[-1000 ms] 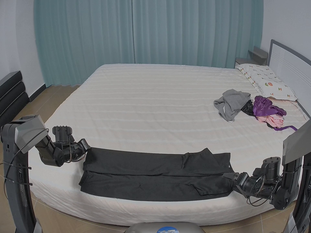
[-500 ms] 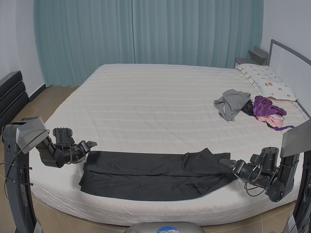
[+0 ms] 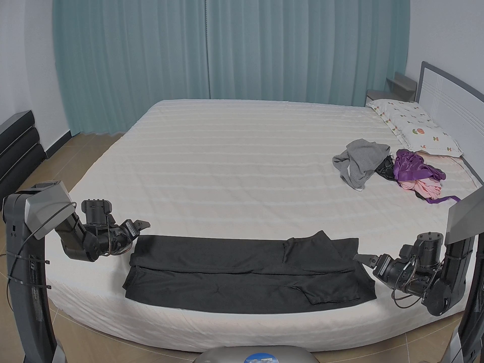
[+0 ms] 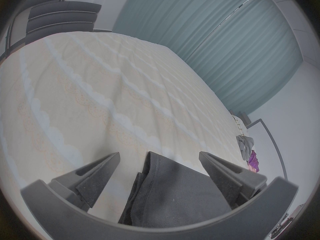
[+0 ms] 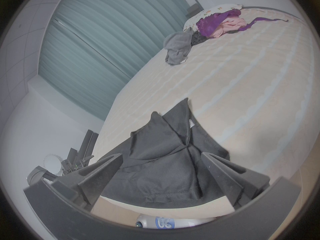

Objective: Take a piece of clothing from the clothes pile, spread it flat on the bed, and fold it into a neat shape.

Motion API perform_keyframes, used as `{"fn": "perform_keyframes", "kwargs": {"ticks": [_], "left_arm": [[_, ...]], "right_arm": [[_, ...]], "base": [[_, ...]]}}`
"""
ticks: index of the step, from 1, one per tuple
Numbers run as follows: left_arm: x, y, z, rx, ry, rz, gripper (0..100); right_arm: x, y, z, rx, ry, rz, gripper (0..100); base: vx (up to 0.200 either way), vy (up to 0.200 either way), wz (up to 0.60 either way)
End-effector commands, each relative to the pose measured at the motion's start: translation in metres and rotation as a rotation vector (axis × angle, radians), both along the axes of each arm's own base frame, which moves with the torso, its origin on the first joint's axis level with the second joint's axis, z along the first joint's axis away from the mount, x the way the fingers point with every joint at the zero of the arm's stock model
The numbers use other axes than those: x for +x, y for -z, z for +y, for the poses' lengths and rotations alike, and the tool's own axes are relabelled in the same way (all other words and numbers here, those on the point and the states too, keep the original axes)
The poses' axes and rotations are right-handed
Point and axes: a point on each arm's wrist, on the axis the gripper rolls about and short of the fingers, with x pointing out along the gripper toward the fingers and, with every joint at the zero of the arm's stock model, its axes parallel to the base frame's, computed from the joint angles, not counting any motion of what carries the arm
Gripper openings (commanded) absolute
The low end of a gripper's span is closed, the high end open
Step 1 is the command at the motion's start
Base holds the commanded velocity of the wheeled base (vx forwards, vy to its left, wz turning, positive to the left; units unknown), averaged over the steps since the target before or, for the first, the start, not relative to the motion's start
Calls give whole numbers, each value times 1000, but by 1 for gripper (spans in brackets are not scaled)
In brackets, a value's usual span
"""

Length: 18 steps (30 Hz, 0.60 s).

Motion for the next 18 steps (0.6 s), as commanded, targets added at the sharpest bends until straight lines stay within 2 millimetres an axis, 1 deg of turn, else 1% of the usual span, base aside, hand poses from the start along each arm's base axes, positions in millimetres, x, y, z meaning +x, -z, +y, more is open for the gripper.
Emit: {"fn": "perform_keyframes", "kwargs": {"ticks": [1, 3, 5, 7, 11, 18], "left_arm": [[0, 0, 0, 0, -1, 0, 100], [0, 0, 0, 0, 1, 0, 100], [0, 0, 0, 0, 1, 0, 100], [0, 0, 0, 0, -1, 1, 100], [0, 0, 0, -3, -3, 0, 100], [0, 0, 0, -3, -3, 0, 100]], "right_arm": [[-6, 3, -3, 1, 9, 21, 100], [-6, 9, -1, -1, -1, 43, 100], [-3, 25, 10, -6, -44, 82, 100], [-1, 32, 16, -8, -66, 96, 100], [0, 37, 26, -9, -105, 104, 100], [-1, 40, 29, -8, -107, 117, 100]], "base": [[0, 0, 0], [0, 0, 0], [0, 0, 0], [0, 0, 0], [0, 0, 0], [0, 0, 0]]}}
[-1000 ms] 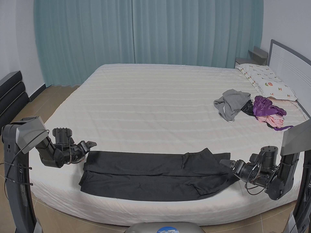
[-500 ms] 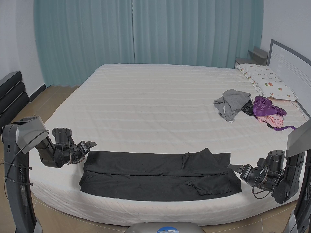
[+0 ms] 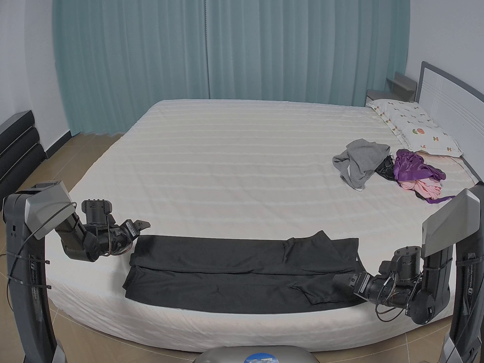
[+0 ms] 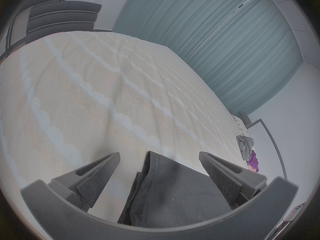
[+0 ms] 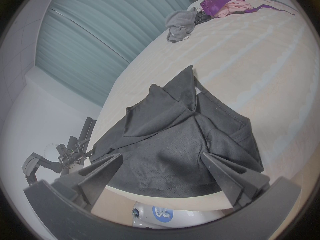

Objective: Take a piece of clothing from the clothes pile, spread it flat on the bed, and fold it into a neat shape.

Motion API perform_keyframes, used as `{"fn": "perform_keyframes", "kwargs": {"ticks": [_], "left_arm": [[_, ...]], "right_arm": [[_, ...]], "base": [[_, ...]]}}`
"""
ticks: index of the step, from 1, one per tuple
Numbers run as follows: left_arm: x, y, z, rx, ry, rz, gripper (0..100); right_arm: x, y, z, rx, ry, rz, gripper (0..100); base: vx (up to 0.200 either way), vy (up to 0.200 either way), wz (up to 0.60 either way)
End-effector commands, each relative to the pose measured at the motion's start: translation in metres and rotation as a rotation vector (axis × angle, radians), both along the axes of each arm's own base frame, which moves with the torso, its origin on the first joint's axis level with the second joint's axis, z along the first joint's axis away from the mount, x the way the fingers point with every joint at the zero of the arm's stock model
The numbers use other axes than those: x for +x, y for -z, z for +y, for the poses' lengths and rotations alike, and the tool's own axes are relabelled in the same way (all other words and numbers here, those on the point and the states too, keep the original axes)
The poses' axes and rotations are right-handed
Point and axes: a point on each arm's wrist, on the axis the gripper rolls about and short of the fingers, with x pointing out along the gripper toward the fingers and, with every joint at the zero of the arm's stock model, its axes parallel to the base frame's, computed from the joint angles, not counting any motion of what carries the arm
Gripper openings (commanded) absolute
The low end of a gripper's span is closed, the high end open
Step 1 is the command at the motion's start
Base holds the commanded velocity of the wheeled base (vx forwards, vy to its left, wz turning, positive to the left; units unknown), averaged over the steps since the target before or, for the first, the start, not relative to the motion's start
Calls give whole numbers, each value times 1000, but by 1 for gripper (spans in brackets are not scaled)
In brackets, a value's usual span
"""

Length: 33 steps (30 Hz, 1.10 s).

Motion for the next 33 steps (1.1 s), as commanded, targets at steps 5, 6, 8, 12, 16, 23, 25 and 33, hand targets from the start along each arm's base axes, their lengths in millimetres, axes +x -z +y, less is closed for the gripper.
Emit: {"fn": "perform_keyframes", "kwargs": {"ticks": [5, 6, 8, 12, 16, 23, 25, 33], "left_arm": [[0, 0, 1, 0, -2, -1, 100], [0, 0, 0, 0, 0, -1, 100], [0, 0, 1, 0, -2, -1, 100], [0, 0, 1, 0, -2, -1, 100], [0, 0, 1, -2, -3, 0, 100], [0, 0, 1, -2, -3, 0, 100], [0, 0, 1, -2, -3, 0, 100], [0, 0, 1, -2, -3, 0, 100]], "right_arm": [[-2, 6, 1, -10, 1, 22, 100], [-3, 6, 1, -12, 2, 26, 100], [-4, 5, 1, -14, 4, 26, 100], [-4, 5, -2, -32, 33, 25, 100], [-2, 8, 0, -36, 33, 25, 100], [-3, 11, -1, -43, 34, 37, 100], [-3, 14, -1, -45, 34, 46, 100], [-6, 14, -3, -50, 39, 57, 0]], "base": [[0, 0, 0], [0, 0, 0], [0, 0, 0], [0, 0, 0], [0, 0, 0], [0, 0, 0], [0, 0, 0], [0, 0, 0]]}}
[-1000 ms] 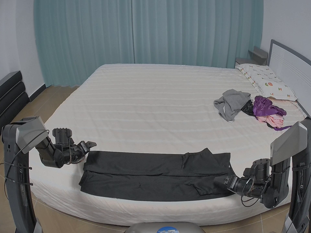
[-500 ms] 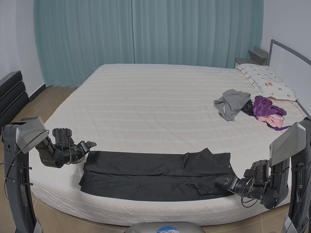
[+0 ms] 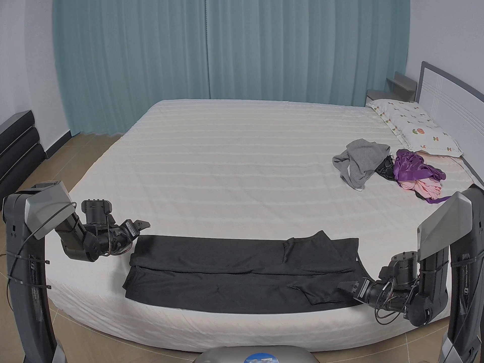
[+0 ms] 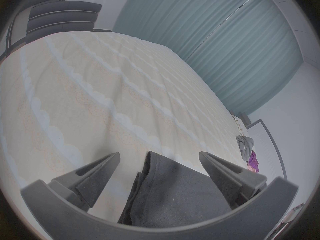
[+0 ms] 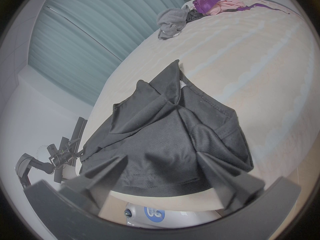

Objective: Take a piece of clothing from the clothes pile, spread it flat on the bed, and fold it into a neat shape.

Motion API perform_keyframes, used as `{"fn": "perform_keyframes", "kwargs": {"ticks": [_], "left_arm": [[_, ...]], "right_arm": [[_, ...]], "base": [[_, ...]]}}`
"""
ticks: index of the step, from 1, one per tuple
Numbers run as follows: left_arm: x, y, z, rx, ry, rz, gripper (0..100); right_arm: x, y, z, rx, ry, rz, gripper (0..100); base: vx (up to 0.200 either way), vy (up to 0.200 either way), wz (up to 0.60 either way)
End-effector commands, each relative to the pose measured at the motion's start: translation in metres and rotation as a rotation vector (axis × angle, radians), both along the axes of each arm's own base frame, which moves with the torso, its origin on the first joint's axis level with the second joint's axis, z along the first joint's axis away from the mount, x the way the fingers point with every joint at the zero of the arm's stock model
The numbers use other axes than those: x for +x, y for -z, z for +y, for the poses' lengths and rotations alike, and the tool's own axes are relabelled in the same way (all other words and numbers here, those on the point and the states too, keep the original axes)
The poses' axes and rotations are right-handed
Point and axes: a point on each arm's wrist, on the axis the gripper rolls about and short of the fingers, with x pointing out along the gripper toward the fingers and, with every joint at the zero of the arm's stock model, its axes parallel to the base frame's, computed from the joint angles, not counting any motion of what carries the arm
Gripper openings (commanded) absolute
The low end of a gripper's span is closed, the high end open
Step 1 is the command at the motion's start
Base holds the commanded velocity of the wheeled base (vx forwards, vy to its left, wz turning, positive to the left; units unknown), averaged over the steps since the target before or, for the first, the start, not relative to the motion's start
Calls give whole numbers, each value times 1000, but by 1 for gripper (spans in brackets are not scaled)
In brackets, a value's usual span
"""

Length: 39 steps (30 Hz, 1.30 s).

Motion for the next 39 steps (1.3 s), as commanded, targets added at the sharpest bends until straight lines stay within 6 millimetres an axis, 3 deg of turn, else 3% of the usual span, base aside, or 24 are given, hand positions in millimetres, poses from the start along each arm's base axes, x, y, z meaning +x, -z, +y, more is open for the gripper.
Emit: {"fn": "perform_keyframes", "kwargs": {"ticks": [1, 26, 38, 39], "left_arm": [[0, 0, 0, 0, -1, -1, 100], [0, -1, 1, -9, -13, 0, 100], [0, -1, 0, -9, -11, -1, 100], [0, -1, 0, -9, -11, -1, 100]], "right_arm": [[-2, -1, -1, 0, 0, 7, 0], [-20, -24, -13, 56, 33, 10, 0], [-31, -16, -16, 20, -1, 71, 0], [-31, -15, -16, 14, -6, 72, 100]], "base": [[0, 0, 0], [0, 0, 0], [0, 0, 0], [0, 0, 0]]}}
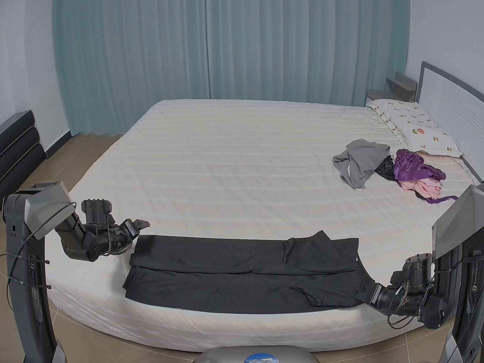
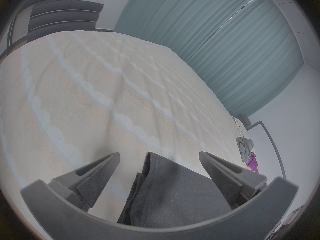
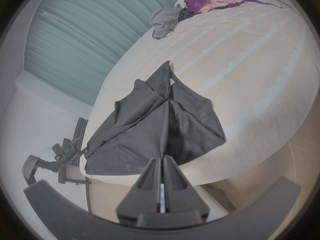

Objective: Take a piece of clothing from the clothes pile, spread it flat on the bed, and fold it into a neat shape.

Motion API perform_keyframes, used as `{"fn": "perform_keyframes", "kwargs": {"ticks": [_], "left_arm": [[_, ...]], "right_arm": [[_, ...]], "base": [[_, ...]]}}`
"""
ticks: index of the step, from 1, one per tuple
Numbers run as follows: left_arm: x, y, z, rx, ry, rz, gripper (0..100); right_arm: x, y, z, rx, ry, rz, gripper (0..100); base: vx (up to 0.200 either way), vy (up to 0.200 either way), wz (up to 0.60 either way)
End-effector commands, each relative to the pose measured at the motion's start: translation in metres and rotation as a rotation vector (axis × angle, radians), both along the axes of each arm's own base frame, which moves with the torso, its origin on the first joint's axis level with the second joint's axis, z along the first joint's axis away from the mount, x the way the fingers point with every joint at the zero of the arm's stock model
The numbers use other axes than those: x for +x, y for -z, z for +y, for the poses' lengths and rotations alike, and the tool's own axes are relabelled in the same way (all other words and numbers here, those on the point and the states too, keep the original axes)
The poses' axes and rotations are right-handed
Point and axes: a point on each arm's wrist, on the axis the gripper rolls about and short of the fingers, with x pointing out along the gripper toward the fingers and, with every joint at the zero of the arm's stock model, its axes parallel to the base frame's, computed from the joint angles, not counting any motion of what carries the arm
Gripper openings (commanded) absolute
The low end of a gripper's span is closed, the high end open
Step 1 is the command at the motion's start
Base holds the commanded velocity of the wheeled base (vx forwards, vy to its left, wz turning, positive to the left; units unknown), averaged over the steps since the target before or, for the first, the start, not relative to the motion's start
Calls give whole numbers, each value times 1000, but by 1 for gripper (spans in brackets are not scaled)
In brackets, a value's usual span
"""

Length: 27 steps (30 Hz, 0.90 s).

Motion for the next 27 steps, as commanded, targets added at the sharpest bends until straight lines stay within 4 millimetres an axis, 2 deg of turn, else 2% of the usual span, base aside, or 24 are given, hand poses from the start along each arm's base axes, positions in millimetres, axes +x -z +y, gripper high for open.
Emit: {"fn": "perform_keyframes", "kwargs": {"ticks": [1, 7, 15, 19, 22, 27], "left_arm": [[0, -1, 0, 0, 0, -2, 100], [0, 0, 0, 0, 0, -1, 100], [0, 0, 1, 1, -4, 0, 100], [0, 0, 1, 0, -2, 0, 100], [0, 0, 1, 0, -5, 0, 100], [0, 0, 1, 2, -4, -2, 100]], "right_arm": [[-3, 4, -1, -11, -9, 15, 100], [1, 1, -4, -34, -16, -18, 100], [27, -31, -2, -1, -6, -226, 100], [39, -32, 1, 0, -9, -240, 100], [39, -37, 1, 3, -8, -254, 100], [27, -41, -3, 0, -2, -235, 100]], "base": [[0, 0, 0], [0, 0, 0], [0, 0, 0], [0, 0, 0], [0, 0, 0], [0, 0, 0]]}}
